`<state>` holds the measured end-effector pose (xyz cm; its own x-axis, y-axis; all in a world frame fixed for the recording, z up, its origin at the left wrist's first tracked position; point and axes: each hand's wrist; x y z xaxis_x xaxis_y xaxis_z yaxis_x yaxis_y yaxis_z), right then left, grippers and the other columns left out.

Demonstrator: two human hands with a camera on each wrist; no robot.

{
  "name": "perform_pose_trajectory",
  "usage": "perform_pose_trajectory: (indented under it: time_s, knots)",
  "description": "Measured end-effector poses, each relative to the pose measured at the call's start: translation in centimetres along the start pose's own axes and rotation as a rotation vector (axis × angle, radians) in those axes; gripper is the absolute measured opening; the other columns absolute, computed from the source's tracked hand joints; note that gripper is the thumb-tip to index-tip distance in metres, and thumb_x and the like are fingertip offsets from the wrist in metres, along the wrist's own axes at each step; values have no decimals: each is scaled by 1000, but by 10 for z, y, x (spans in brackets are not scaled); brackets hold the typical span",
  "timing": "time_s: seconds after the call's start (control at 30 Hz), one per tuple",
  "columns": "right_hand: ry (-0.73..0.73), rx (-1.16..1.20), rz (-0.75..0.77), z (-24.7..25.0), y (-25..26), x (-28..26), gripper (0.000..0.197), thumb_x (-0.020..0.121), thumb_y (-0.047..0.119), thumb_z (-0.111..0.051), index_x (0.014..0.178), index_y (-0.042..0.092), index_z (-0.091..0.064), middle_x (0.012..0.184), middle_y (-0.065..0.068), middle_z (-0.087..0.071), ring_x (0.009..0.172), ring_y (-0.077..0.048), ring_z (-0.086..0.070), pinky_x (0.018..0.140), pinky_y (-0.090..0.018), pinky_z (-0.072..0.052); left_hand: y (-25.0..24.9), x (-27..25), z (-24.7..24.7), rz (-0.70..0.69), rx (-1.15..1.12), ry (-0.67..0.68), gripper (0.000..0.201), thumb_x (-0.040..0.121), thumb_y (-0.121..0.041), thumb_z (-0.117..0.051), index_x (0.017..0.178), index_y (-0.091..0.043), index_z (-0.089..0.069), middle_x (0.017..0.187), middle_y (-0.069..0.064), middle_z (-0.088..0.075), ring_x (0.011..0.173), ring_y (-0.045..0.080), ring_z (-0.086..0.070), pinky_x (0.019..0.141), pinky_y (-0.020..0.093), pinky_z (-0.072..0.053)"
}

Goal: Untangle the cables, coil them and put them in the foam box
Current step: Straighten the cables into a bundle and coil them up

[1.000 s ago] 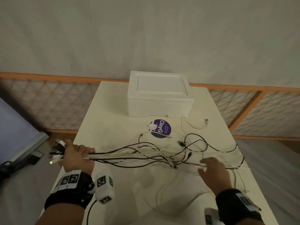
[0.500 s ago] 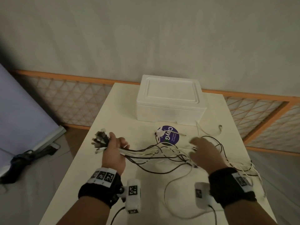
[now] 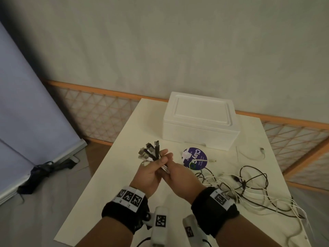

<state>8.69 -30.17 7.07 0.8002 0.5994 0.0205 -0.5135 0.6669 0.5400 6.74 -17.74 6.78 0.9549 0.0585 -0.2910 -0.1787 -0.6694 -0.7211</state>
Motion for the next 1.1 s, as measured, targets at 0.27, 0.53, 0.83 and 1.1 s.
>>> perform_pose_trajectory:
  time_s: [0.27,0.53,0.83,1.1]
  knots:
    - [16,-255,-52,-6,3,3,33,99,41,-35,113,14,-46,94,-8,-65,79,-28,-63,66,-37,-49,-28,3,7,-205,-56,-22,57,73,7,-63,121,-25,-57,90,6,-69,79,28,-67,74,42,-58]
    - [-2,359,-145,6,26,28,27,84,14,-55,111,14,-57,97,-4,-67,84,-20,-65,71,-34,-53,-25,8,-3,-307,248,-139,27,84,8,-61,81,-16,-74,81,-3,-69,88,20,-62,80,33,-50]
    - [-98,8,-43,0,33,38,29,91,13,-46,118,2,-48,99,-16,-61,78,-31,-61,59,-34,-42,-40,8,-1,-473,582,17,40,90,-2,-59,115,-33,-65,121,-3,-65,112,11,-62,95,31,-49]
    - [-188,181,-112,5,31,40,22,88,15,-52,109,9,-57,96,-7,-65,79,-17,-60,61,-20,-43,-43,10,-8,-529,806,35,15,91,-24,-61,93,-34,-72,100,-18,-70,113,0,-59,94,18,-46]
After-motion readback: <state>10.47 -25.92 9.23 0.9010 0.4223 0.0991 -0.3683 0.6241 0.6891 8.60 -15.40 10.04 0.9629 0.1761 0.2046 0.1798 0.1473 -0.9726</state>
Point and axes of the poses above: each hand's wrist, its own x-axis towards the middle knuckle, its own z-axis out of the back of the hand, y = z × x
